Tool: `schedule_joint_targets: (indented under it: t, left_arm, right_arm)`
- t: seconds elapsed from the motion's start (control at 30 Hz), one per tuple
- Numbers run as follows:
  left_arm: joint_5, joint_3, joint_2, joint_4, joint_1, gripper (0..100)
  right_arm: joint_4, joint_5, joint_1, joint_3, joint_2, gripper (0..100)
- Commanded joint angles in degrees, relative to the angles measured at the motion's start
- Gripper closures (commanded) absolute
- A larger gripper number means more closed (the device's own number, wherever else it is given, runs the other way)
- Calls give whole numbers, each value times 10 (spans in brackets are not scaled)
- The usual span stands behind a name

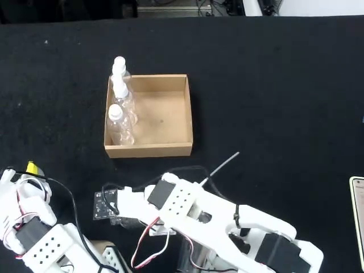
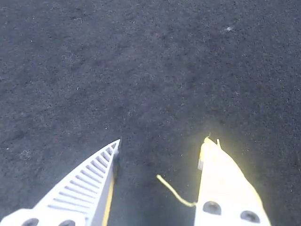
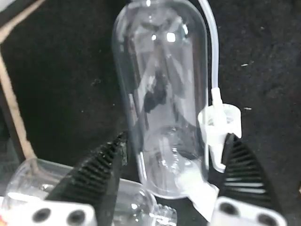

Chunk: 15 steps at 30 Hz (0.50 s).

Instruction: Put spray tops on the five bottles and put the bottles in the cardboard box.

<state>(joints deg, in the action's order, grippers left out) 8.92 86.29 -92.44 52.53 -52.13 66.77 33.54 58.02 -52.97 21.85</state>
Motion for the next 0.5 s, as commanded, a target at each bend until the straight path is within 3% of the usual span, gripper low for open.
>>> schedule_joint_targets:
  t: [0.0, 0.17, 0.27, 0.47]
  left_arm:
    - [0, -7, -4, -14, -9, 755]
    - [1, -7, -4, -14, -9, 755]
    - [2, -7, -4, -15, -9, 755]
    - [3, -7, -4, -15, -10, 755]
  right_arm:
    - [14, -6, -81, 36, 33, 730]
    - [25, -40, -176, 59, 37, 730]
    - [68, -59, -169, 87, 36, 730]
    - [130, -65, -83, 144, 36, 729]
